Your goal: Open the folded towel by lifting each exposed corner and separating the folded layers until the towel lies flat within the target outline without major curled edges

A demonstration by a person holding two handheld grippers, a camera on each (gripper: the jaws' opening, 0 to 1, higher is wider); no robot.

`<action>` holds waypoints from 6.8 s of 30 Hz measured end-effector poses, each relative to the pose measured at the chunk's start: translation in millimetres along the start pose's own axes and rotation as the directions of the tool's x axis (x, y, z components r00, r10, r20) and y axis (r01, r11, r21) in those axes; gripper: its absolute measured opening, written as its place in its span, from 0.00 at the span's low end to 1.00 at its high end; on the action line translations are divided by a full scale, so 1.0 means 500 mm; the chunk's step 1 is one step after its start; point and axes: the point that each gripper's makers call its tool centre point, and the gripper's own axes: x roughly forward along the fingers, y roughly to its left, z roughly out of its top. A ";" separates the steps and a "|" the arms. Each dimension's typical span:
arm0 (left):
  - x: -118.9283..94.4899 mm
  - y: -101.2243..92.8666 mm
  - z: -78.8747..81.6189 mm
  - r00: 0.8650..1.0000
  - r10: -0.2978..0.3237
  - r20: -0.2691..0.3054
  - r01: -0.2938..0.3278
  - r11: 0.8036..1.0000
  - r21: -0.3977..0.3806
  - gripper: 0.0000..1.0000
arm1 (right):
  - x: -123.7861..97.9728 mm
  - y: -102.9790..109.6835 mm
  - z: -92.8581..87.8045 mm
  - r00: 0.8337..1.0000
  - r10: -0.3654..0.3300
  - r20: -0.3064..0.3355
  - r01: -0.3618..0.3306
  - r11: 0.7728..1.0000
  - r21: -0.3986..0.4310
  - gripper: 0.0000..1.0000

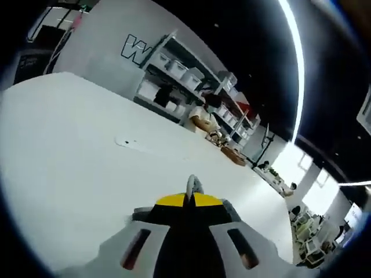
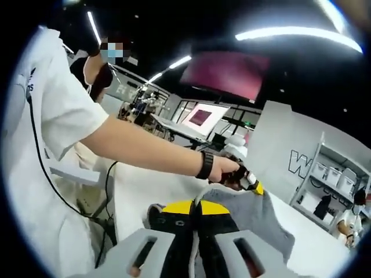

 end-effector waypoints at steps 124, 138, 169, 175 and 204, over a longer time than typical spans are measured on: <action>0.087 -0.376 -0.008 0.918 -0.380 0.112 0.392 0.913 -0.117 0.00 | -0.223 -0.173 0.066 0.935 -0.354 0.027 0.353 0.918 -0.179 0.00; 0.144 -0.397 0.037 0.910 -0.399 0.111 0.409 0.908 -0.091 0.00 | -0.249 -0.193 0.068 0.919 -0.393 0.037 0.393 0.902 -0.175 0.00; 0.218 -0.452 0.064 0.890 -0.440 0.116 0.448 0.893 -0.050 0.00 | -0.321 -0.242 0.051 0.873 -0.488 -0.004 0.477 0.856 -0.197 0.00; 0.219 -0.462 0.058 0.887 -0.446 0.120 0.453 0.890 -0.044 0.00 | -0.317 -0.242 0.043 0.876 -0.483 -0.018 0.470 0.860 -0.200 0.00; 0.258 -0.504 -0.026 0.880 -0.464 0.100 0.470 0.881 -0.047 0.00 | -0.330 -0.232 -0.011 0.882 -0.460 -0.100 0.429 0.873 -0.232 0.00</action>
